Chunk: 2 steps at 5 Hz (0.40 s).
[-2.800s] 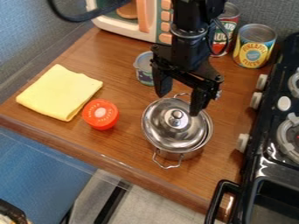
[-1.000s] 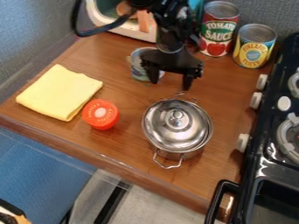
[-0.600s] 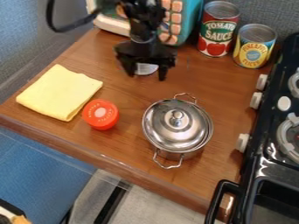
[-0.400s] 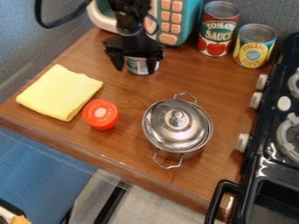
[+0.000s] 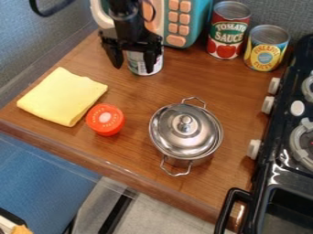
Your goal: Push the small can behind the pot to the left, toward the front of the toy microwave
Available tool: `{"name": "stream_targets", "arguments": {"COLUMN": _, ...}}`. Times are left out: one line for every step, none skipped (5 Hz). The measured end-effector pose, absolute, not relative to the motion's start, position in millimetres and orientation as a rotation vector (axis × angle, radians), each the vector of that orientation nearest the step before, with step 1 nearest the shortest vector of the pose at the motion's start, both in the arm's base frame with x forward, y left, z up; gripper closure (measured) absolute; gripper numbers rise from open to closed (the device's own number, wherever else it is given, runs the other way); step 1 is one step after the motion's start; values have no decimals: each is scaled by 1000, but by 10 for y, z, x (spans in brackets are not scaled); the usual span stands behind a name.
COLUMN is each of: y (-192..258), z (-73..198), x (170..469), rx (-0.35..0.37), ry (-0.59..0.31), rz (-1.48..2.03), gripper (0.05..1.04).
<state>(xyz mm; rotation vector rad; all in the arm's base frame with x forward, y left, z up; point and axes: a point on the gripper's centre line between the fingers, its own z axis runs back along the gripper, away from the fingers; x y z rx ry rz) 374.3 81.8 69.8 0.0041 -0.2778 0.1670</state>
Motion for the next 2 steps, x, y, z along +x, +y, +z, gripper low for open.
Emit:
{"name": "stream_targets", "arguments": {"y": 826, "z": 952, "x": 3561, "rx": -15, "ry": -196, "rz": 59, "gripper": 83}}
{"name": "stream_targets", "arguments": {"y": 924, "z": 1023, "x": 3401, "rx": 25, "ry": -138, "rz": -7, "gripper": 83}}
